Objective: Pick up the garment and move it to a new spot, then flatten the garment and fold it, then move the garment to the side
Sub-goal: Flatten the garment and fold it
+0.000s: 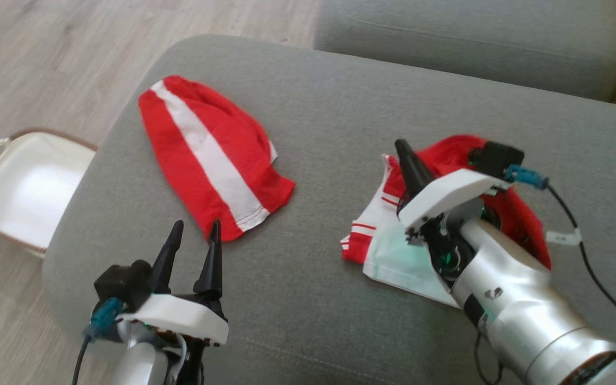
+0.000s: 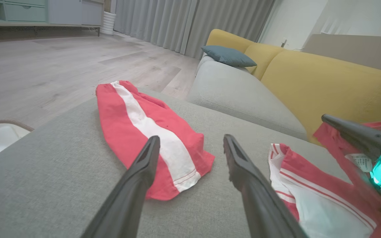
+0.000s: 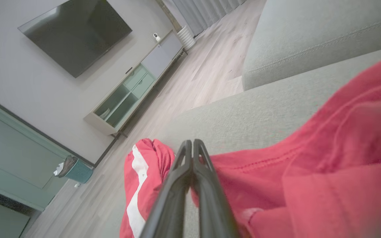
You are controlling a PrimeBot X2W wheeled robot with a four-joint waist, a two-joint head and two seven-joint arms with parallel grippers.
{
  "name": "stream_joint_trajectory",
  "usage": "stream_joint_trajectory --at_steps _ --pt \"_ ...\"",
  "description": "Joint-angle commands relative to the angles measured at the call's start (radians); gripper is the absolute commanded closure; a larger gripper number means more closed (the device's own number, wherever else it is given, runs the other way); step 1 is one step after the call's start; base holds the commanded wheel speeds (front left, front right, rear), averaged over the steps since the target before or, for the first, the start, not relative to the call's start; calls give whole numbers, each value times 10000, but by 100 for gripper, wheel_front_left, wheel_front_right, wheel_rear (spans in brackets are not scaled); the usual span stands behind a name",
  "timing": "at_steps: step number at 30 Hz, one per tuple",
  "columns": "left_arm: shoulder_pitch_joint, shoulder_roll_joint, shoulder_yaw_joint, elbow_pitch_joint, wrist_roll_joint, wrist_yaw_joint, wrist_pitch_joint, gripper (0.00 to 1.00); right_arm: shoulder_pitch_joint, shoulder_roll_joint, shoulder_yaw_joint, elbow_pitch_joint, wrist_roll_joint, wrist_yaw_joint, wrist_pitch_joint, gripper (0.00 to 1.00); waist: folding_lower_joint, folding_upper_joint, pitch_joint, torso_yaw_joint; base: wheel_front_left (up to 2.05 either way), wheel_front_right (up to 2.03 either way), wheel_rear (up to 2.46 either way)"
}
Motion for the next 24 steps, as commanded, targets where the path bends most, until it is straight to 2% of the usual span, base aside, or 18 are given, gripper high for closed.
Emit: stream_joint_trajectory --at_steps 1,6,12,13,14,18,24 --pt "-542 81 259 -243 -69 54 -61 0 -421 125 416 -111 341 -7 -232 100 0 0 92 195 0 0 0" --pt "-587 81 242 -199 -73 28 -61 0 -420 125 1515 149 1366 -7 -493 100 0 0 141 349 0 0 0" --pt "-612 81 284 -121 -66 20 -61 0 -343 125 2970 -188 2397 -7 -586 100 0 0 115 315 0 0 0" --pt "-617 81 289 -107 -67 25 -61 0 -341 126 3173 -233 2534 -7 -593 88 0 0 99 293 0 0 0" --pt "-618 81 292 -96 -68 34 -61 0 -382 126 3337 -239 2613 -7 -599 0 0 0 82 263 0 0 0" --pt "-606 81 317 -56 -62 50 -61 0 -544 126 3616 -460 2853 -7 -604 0 0 0 -10 149 0 0 0" --pt "-444 81 468 -14 28 77 -61 0 -1399 126 3379 -1180 2971 -7 -607 0 0 0 -350 -223 0 0 0"
